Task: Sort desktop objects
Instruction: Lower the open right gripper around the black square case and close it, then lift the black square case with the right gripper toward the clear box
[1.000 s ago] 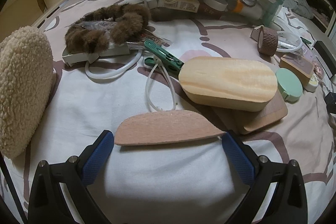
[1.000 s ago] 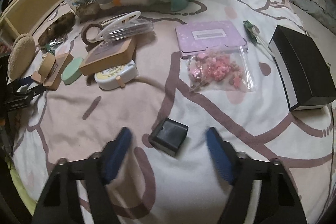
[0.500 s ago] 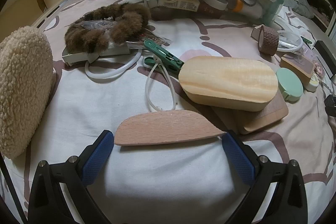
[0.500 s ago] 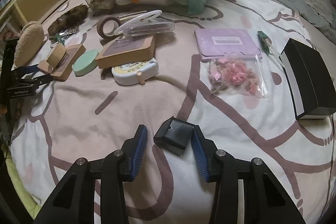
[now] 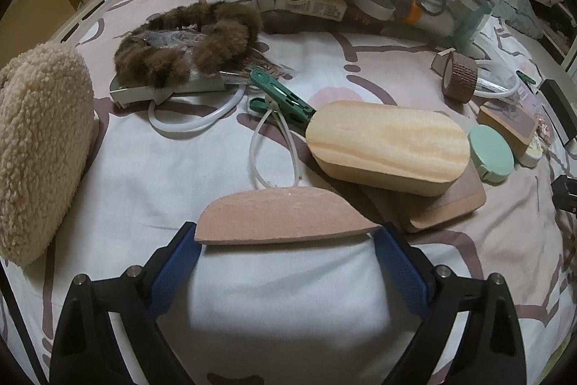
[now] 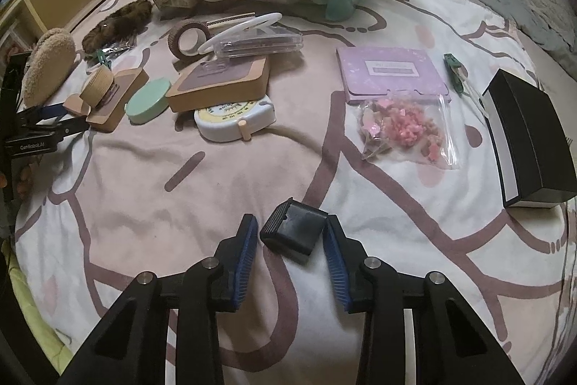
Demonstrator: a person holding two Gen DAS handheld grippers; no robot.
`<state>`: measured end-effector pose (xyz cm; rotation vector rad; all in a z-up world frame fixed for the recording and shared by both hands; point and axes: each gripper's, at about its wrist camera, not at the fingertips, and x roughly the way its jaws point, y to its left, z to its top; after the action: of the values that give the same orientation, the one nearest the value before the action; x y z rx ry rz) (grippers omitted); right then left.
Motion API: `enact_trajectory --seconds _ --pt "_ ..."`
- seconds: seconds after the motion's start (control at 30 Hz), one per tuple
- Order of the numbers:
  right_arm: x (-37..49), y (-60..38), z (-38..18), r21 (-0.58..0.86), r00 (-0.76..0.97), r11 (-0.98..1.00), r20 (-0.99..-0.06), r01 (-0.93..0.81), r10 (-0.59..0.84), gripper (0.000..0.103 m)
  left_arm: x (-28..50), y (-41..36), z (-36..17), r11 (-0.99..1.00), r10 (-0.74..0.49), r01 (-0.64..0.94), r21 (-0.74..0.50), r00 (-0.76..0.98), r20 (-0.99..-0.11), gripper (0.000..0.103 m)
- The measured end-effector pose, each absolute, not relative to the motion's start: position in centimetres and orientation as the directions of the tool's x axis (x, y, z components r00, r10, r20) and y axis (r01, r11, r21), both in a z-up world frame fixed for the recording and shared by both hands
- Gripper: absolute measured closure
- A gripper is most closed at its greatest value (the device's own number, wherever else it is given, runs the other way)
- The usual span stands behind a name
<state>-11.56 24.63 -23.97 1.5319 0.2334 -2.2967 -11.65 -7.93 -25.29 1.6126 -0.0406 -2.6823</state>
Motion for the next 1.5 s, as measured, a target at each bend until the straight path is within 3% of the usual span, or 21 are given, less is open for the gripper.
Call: enact_trajectory --seconds 0.17,0.33,0.47,0.53,1.5 --pt "-11.6 24.6 -24.0 0.070 -0.340 -0.917 -0.916 0.392 -0.215 0.065 -12.0 -7.9 -25.3 -1.000 0.000 0.007 -0.003 -0.449 -0.894 0.000" --pt "-11.7 24.5 -24.2 0.074 -0.333 -0.920 -0.919 0.385 -0.213 0.064 -12.2 -7.6 -25.3 -0.999 -0.016 0.034 0.001 -0.438 -0.899 0.000" --pt "-11.6 24.4 -24.2 0.076 -0.332 -0.920 -0.919 0.384 -0.214 0.064 -12.2 -7.9 -25.1 -0.998 -0.011 0.066 -0.021 -0.440 -0.898 0.003" --pt "-11.6 24.5 -24.1 0.077 -0.333 -0.920 -0.918 0.384 -0.216 0.065 -12.1 -8.2 -25.0 -0.996 -0.020 0.085 -0.020 -0.443 -0.896 0.009" --pt "-12.4 25.4 -19.5 0.046 -0.451 -0.939 -0.868 0.341 -0.206 0.066 -11.0 -9.0 -21.4 -0.998 -0.040 0.062 0.011 -0.494 -0.869 0.009"
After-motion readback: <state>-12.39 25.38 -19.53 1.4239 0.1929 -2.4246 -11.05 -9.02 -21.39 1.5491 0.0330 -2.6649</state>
